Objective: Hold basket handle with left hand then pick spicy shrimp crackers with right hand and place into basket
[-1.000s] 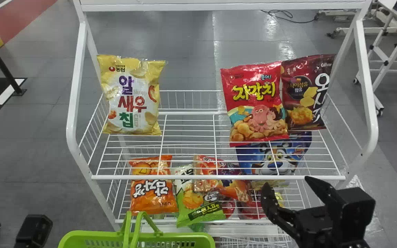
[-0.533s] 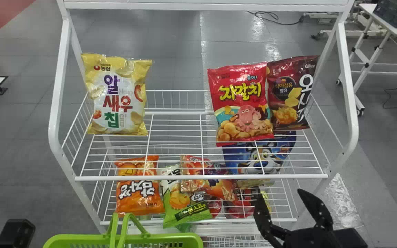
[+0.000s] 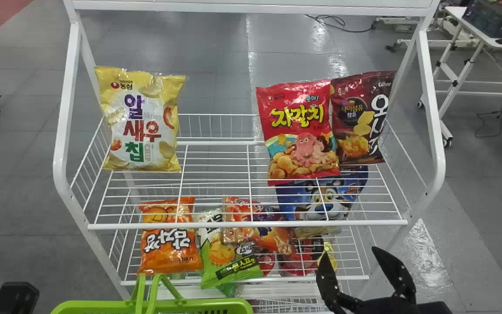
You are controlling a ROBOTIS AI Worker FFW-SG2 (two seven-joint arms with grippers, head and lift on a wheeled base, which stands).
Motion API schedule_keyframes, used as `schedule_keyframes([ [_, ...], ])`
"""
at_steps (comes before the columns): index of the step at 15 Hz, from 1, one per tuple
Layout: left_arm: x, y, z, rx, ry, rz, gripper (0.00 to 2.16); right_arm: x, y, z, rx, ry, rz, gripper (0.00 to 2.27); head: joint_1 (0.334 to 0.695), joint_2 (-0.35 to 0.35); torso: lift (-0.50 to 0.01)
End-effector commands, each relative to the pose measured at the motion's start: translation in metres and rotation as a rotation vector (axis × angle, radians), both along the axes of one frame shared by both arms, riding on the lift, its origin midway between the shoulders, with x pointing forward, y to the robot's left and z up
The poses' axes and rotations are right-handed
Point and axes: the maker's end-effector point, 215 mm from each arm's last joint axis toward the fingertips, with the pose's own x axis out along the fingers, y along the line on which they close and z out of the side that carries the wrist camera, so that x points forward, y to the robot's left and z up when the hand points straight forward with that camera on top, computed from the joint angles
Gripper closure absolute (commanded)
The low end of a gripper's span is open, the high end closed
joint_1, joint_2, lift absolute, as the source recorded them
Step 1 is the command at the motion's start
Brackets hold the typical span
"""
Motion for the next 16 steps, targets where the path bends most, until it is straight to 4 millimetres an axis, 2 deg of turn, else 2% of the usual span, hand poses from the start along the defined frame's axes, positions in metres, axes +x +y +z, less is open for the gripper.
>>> schedule_keyframes([
  [1,0.000,0.000,0.001,-0.001,-0.002,0.000,2.07,-0.001,-0.002,0.000,0.003,-0.002,-0.007,0.07,0.695,-0.050,-0.007],
  [16,-0.001,-0.001,-0.001,-0.003,0.003,0.003,2.07,-0.002,0.011,0.003,0.012,-0.013,0.031,0.06,0.695,-0.033,-0.007],
])
